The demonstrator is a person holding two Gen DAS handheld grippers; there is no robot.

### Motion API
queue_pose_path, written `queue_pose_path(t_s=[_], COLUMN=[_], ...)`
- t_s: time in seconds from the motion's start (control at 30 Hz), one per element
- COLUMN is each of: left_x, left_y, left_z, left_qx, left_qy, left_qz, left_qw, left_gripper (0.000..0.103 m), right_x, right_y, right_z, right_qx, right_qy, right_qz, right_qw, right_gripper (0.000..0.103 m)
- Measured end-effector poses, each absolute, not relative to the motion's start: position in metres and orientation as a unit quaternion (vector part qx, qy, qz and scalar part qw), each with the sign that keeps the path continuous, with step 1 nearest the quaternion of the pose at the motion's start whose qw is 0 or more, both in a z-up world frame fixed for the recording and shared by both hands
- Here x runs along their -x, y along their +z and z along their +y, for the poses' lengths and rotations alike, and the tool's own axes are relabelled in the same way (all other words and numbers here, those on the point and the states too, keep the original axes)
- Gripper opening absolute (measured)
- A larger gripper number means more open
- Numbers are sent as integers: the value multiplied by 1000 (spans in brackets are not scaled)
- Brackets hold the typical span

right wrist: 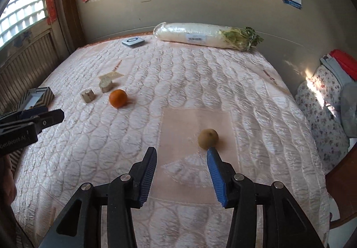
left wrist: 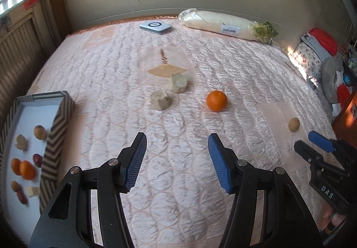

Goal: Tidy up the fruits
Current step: 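Move both open grippers back toward the last fruits on the bed, then close the right gripper on a brown round fruit while the left grasps an orange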

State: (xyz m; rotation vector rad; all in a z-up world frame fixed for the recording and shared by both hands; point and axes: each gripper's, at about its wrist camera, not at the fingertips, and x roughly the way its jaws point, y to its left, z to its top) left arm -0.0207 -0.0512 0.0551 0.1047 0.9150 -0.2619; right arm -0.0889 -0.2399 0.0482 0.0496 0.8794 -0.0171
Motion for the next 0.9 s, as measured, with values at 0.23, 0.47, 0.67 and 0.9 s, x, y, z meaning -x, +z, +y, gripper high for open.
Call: queue_pose_path(t_s=[0.23, 0.47, 0.67, 0.9], left_x=[5, -14, -31, -49], left_y=[49, 42, 38, 27], left_z=[-69, -78, -94, -120], left_qx=[-47, -35, -41, -65], left_qy=[-138, -149, -159, -165], left_qz=[453, 460, 459, 468], left_qw=[880, 875, 873, 866], left_gripper=[58, 58, 58, 58], right_x=[87, 54, 43, 49], right_y=[40, 31, 22, 21], right_z=[-264, -266, -267, -273], right_qx=[-62, -50, -41, -56], right_qy=[-10, -34, -39, -27], right_qz=[427, 432, 438, 429], right_qw=[902, 900, 897, 901], right_gripper=[46, 46, 24, 24])
